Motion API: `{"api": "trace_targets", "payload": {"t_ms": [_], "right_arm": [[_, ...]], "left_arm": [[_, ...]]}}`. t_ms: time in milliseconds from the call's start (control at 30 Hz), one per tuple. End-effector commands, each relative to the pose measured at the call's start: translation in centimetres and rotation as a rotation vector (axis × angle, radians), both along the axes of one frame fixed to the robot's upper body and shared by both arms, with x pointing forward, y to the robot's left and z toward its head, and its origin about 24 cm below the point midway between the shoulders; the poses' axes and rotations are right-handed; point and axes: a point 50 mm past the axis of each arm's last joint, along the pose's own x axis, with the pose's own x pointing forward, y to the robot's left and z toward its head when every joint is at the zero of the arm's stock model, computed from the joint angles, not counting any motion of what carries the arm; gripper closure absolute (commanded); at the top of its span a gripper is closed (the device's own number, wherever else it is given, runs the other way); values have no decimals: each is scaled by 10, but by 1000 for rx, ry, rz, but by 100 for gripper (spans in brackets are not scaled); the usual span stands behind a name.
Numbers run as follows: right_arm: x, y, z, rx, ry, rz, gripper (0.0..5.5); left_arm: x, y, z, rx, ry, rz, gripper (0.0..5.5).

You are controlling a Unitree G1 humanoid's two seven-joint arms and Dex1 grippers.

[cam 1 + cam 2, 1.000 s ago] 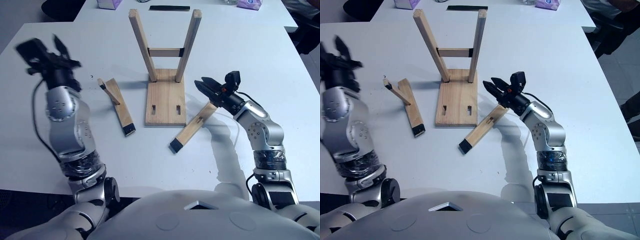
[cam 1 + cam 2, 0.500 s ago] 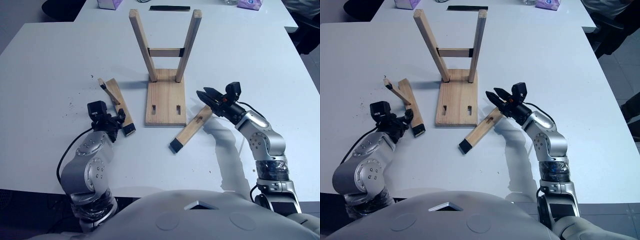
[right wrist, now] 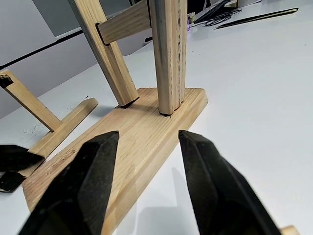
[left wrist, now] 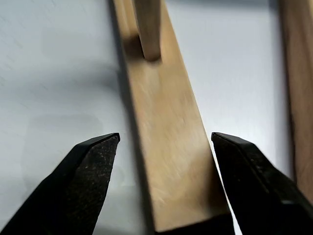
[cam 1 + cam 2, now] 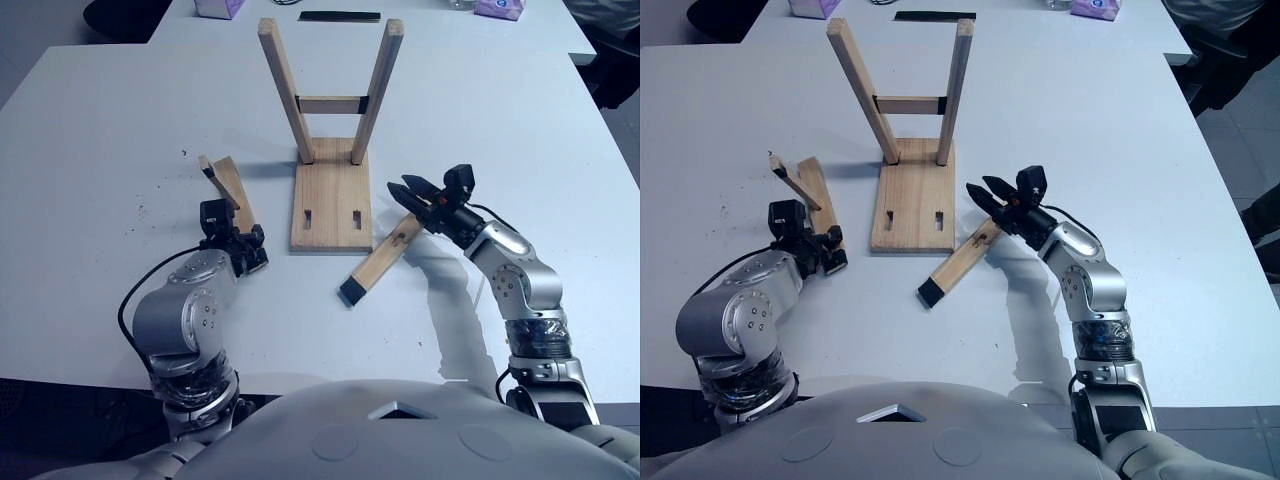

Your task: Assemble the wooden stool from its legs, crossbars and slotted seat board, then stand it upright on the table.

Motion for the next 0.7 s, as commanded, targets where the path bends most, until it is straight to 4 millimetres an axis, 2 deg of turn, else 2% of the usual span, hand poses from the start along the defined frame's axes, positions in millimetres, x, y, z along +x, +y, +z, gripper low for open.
{"api": "trace_targets", "payload": {"t_ms": [33,167,367,467,533,633,700], "right_arm": [[0,5,-1,-2,-4,5,325],[0,8,-2,-1,-1,11,325],[4,7,3,13,-23,-19,325],[7,8,15,6,-69,-39,325],[9,13,32,-60,-153,-33,325],[18,20,91,-87,-337,-77,325],[29,22,127,-101,-425,-116,325]], "left_arm": [[-4,-5,-9,-56,70,-46,200],[-11,1,-12,-48,101,-22,241],[-16,9,-10,-1,104,-5,340],[-7,19,-1,45,36,23,349],[19,30,25,88,-135,67,349],[76,52,105,103,-556,157,349],[94,58,151,-27,-777,183,349]]}}
